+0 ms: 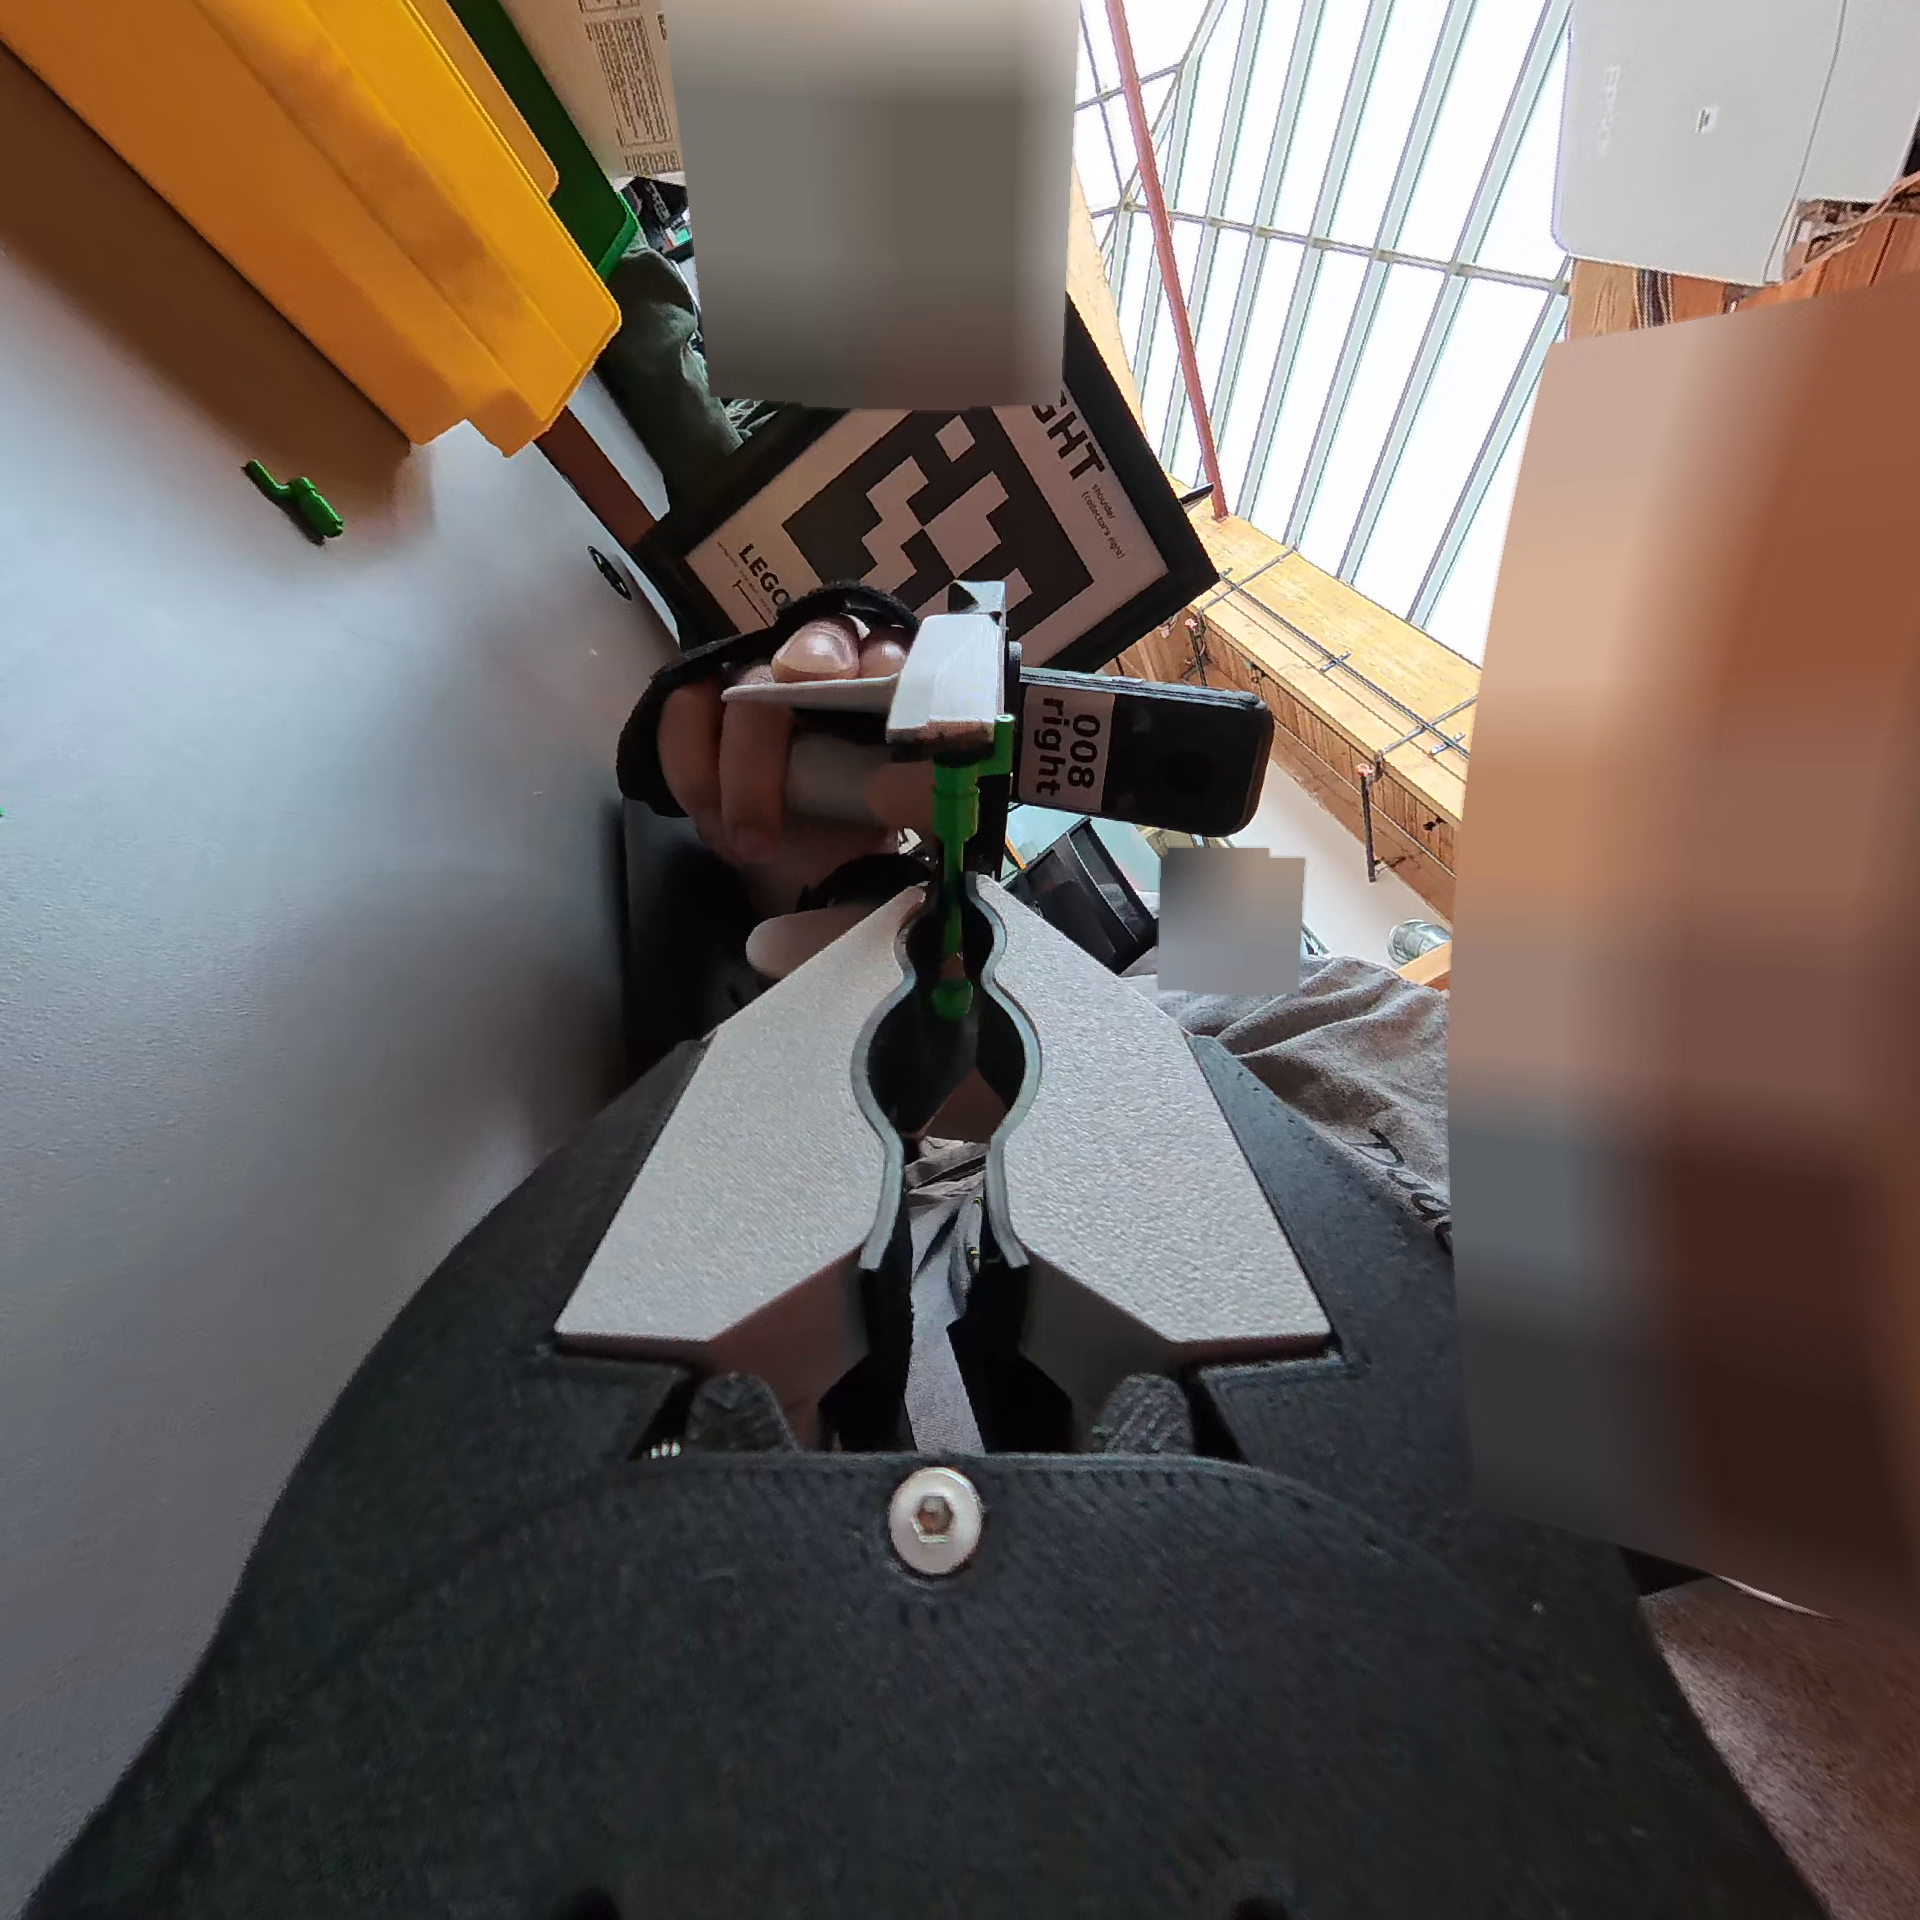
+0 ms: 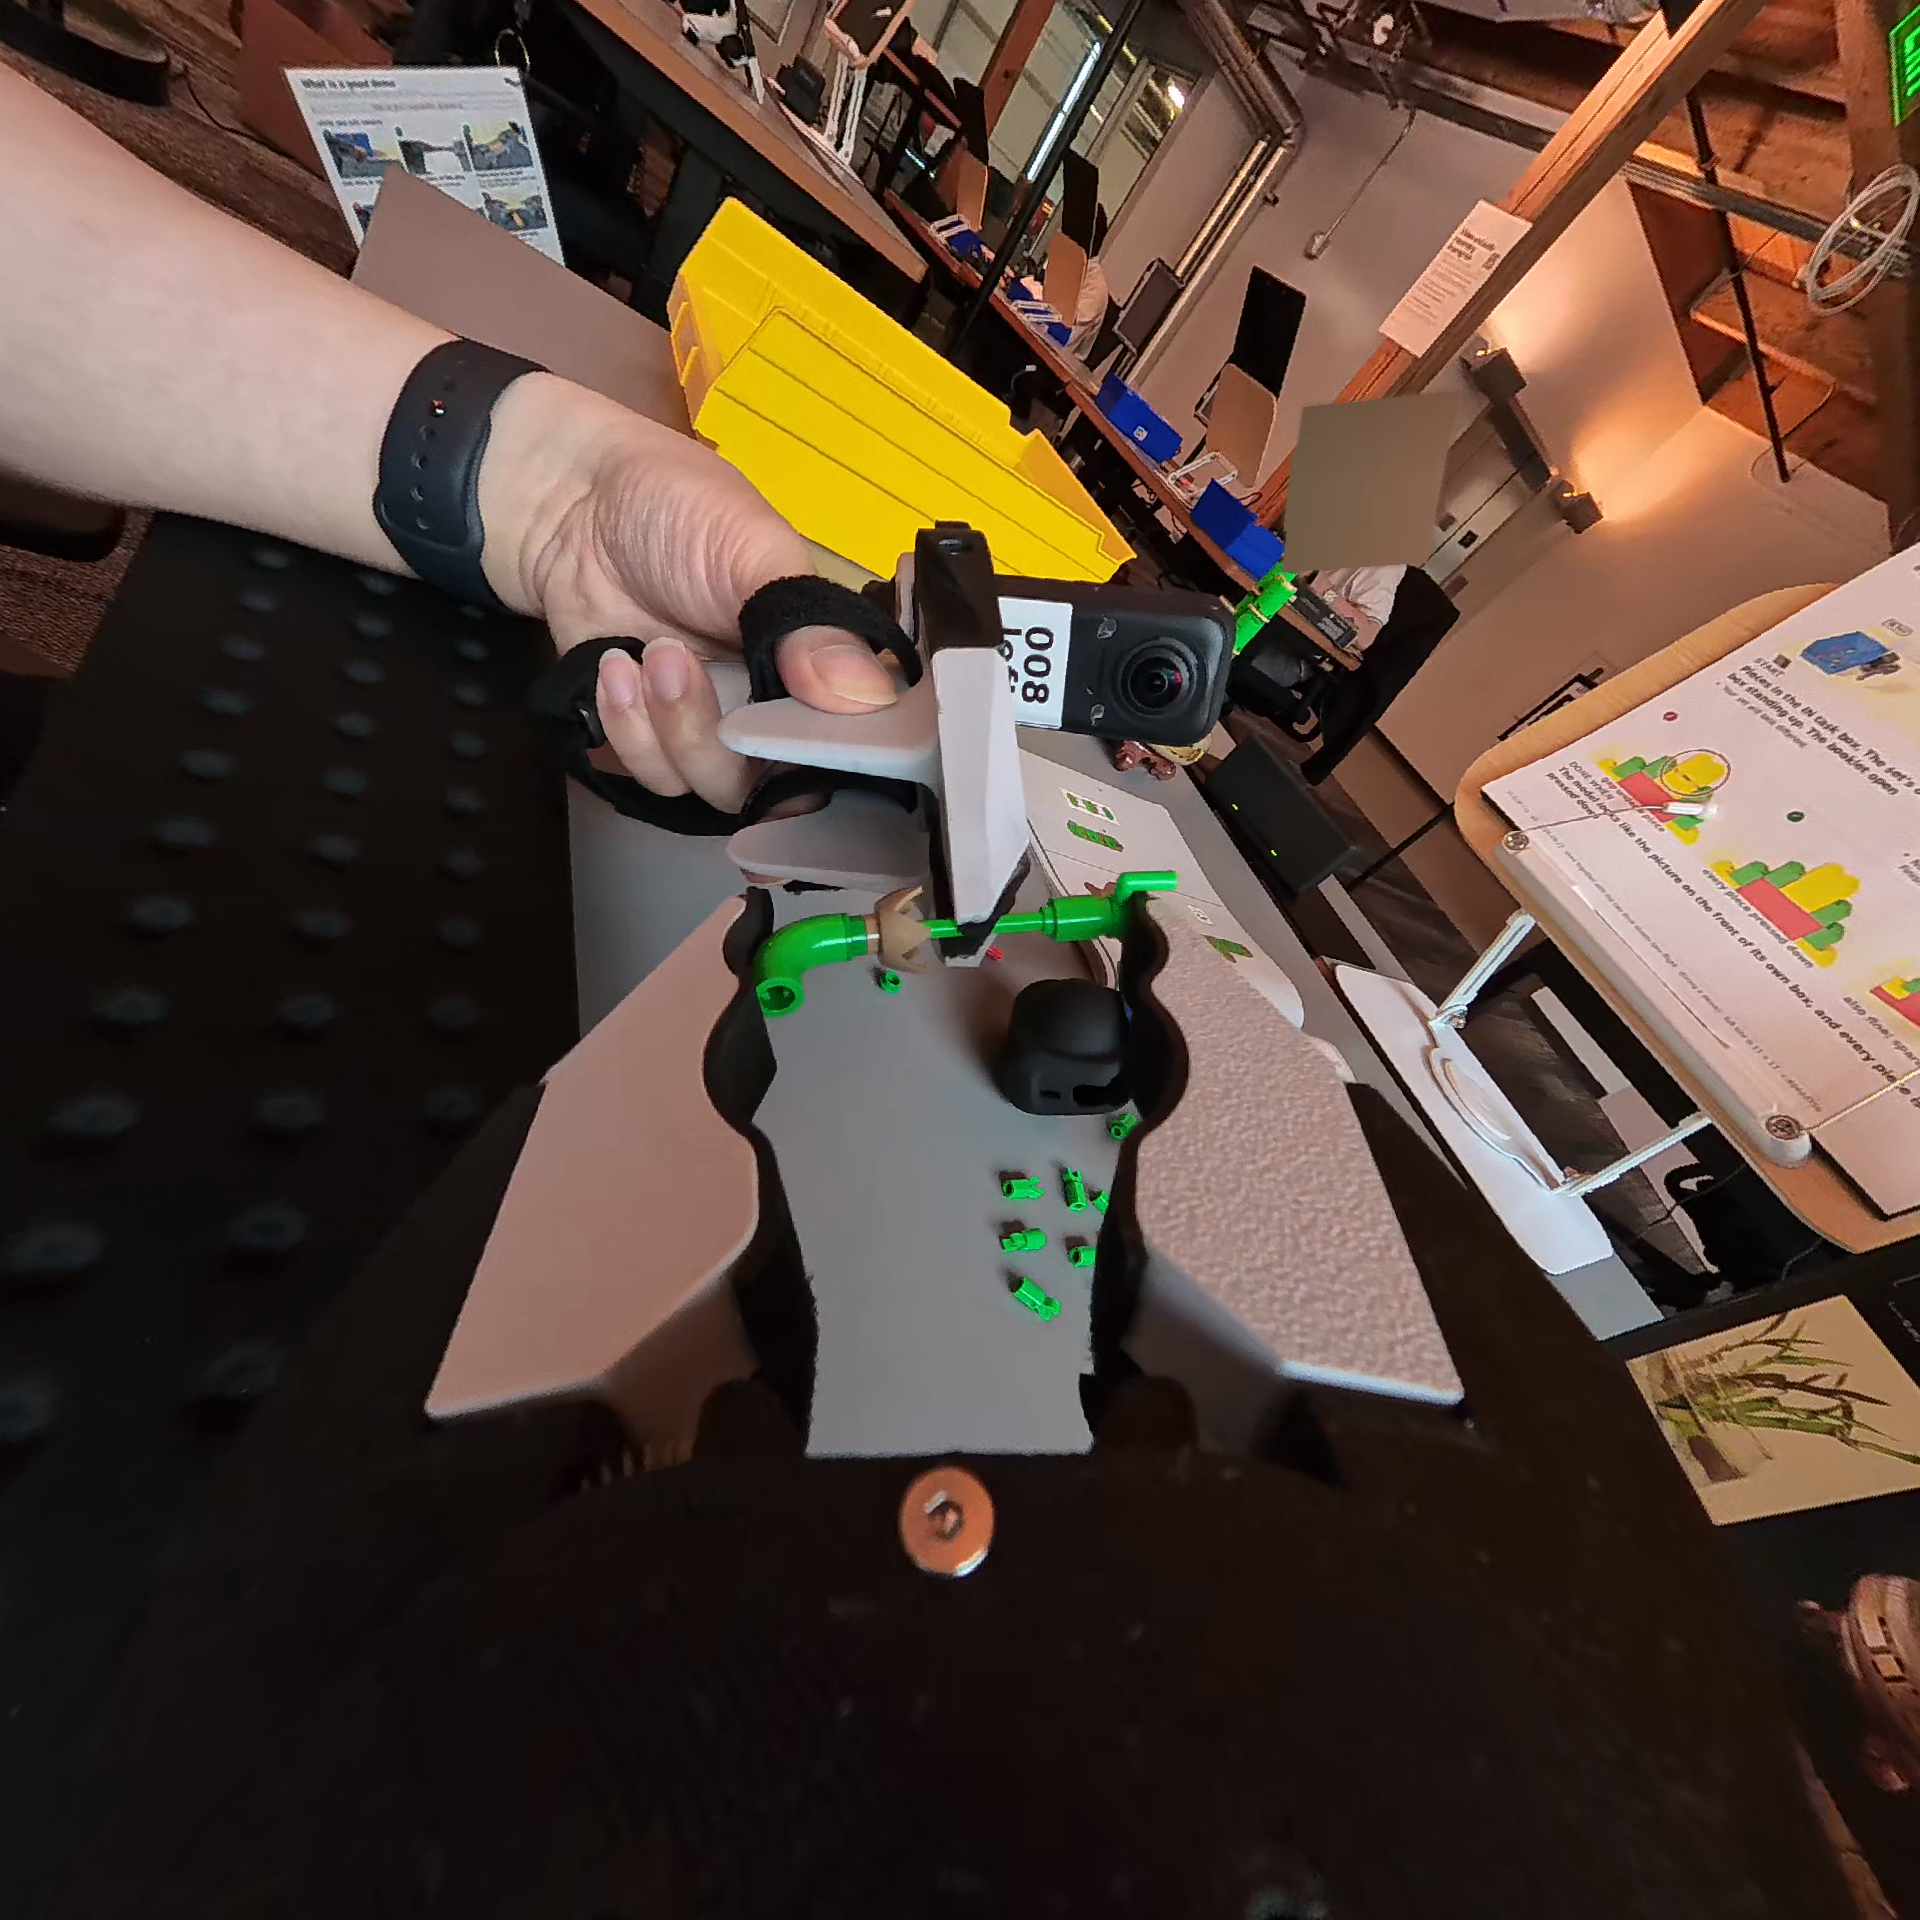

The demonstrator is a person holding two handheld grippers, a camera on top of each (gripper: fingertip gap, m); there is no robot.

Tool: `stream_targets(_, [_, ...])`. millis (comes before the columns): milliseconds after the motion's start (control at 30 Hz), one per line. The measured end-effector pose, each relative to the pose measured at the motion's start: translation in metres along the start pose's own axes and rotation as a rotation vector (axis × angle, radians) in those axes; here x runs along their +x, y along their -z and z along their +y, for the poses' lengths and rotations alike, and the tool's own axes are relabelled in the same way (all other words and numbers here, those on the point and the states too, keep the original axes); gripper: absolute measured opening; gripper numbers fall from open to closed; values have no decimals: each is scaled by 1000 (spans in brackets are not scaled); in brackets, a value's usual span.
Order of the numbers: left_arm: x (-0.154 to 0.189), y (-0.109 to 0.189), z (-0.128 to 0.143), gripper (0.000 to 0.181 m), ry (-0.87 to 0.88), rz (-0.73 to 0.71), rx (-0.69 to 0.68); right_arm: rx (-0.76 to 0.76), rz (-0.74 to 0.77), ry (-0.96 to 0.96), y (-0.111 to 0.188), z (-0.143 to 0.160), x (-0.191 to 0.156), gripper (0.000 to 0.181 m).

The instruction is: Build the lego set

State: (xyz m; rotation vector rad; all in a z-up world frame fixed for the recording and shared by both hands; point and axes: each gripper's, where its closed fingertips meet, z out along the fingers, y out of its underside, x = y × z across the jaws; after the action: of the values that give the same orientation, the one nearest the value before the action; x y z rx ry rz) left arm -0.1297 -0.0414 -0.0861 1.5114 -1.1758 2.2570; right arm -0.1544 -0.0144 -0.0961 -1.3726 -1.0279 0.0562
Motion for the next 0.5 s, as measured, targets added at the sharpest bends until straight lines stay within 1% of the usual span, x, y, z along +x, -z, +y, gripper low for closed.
stream_targets(233, [0, -1, -1, 0, -7, -6, 3, 22, -17, -37, -1, -1, -1, 67])
stream_targets(500, [1, -1, 0, 0, -7, -1, 1, 20, -11, -28, 0, -2, 0, 66])
